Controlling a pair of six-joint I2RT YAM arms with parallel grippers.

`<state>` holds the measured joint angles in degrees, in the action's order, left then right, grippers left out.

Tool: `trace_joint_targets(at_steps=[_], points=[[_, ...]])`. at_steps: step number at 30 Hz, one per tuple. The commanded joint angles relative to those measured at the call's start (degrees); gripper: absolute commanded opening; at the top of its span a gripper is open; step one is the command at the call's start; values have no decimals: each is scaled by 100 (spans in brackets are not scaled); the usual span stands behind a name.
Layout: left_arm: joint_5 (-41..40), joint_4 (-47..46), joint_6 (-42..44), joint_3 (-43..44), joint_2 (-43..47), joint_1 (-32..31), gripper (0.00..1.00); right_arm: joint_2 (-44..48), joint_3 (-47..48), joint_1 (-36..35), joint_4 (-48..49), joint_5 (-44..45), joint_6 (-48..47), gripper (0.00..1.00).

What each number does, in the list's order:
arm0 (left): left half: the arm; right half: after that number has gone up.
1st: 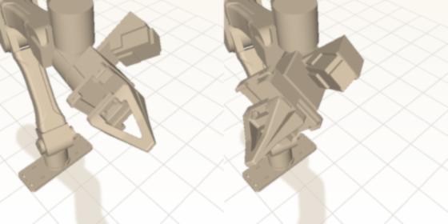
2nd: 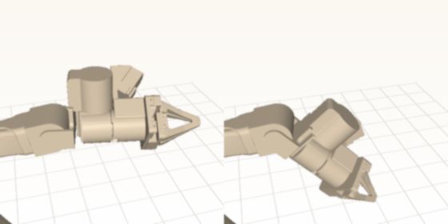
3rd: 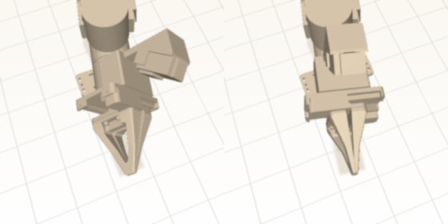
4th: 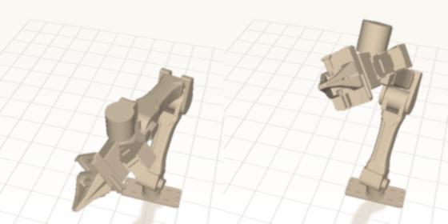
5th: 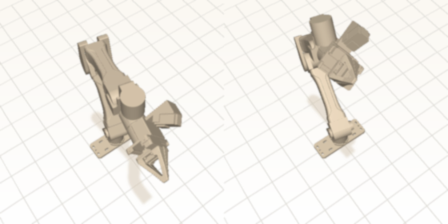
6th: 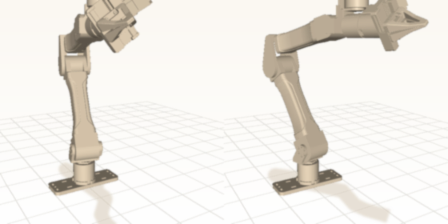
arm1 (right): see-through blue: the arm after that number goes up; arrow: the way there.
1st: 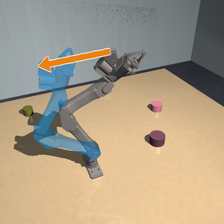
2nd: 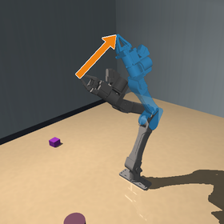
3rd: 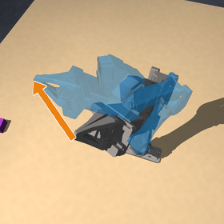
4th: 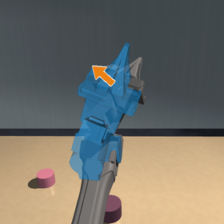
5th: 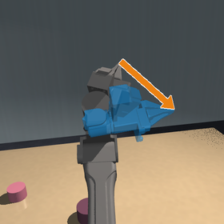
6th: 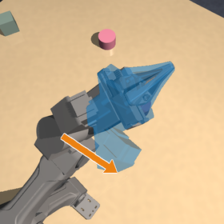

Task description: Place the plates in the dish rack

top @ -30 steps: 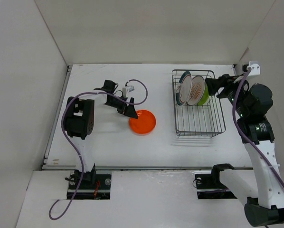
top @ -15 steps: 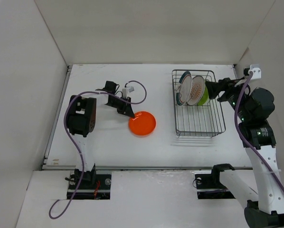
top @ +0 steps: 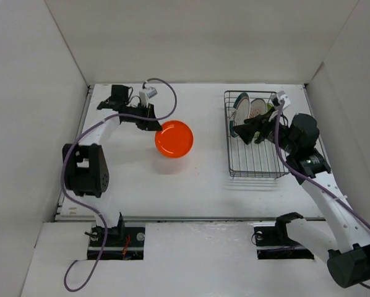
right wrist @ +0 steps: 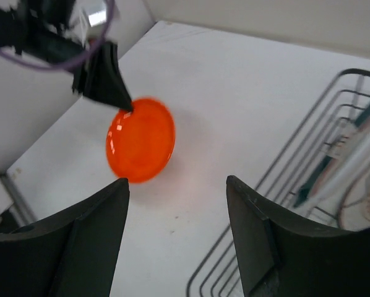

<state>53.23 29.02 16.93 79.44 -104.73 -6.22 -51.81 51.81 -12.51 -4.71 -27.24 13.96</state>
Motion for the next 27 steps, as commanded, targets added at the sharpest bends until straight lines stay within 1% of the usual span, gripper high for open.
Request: trace_joint_targets(at_steps=[1,2,6,8,12,14,18,20,24,25,27], points=[[486,262,249,423,1145,51,0,-232,-75,-531,1006,-457,81,69],[556,263,250,423,1261,51,0,-329,-127,-837,1112,-457,81,68],[741,394,399,257,1727,51,0,-821,-180,-1534,1761,-457,11,68],[741,342,452,186,1937,51,0,-1225,-40,-1771,1894,-457,11,68],[890,411,513,133,2097,51,0,-1866,267,-2403,2018,-107,11,68],[969,464,584,133,2228,51,0,-2217,434,-2545,2088,-53,11,68],[970,465,584,20,2404,51,0,-2640,620,-2713,2298,9,11,67],[970,412,584,19,2466,51,0,-2694,690,-2774,2351,70,63,67],[1022,412,584,-43,2466,51,0,-2817,856,-2836,2352,201,63,63],[1022,412,584,-43,2518,51,0,-2878,857,-2836,2352,202,63,59],[1022,359,584,-95,2519,51,0,-2931,918,-2836,2352,202,63,45]])
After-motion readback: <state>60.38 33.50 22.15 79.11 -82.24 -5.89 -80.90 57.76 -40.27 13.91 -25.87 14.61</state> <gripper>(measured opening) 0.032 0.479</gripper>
